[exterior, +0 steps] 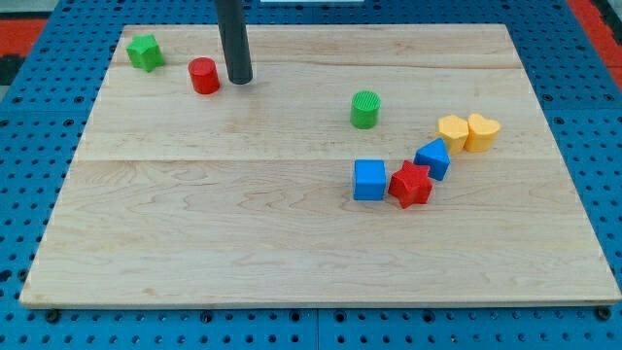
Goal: Push the green circle to the right side of the red circle
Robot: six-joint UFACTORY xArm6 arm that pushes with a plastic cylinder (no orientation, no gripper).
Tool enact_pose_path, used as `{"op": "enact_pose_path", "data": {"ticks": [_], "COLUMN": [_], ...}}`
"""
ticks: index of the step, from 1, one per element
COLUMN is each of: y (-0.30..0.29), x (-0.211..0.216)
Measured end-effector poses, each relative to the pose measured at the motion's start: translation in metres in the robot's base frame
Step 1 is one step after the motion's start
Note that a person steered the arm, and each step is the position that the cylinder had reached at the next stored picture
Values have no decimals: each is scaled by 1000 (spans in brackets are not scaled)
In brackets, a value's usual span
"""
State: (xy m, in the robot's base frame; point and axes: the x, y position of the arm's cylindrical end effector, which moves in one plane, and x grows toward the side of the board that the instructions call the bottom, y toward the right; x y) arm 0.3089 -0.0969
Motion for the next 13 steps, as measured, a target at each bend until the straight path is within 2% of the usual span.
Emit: {"op": "enact_pose_path", "data": {"ticks": [1,2,4,5,6,7,8,9,11,12,13], "y": [-16,-81,-29,26,153,275,261,200,50,101,108], "x": [0,-34,-29,-31,-40,-20,31,55,47,47,74]}}
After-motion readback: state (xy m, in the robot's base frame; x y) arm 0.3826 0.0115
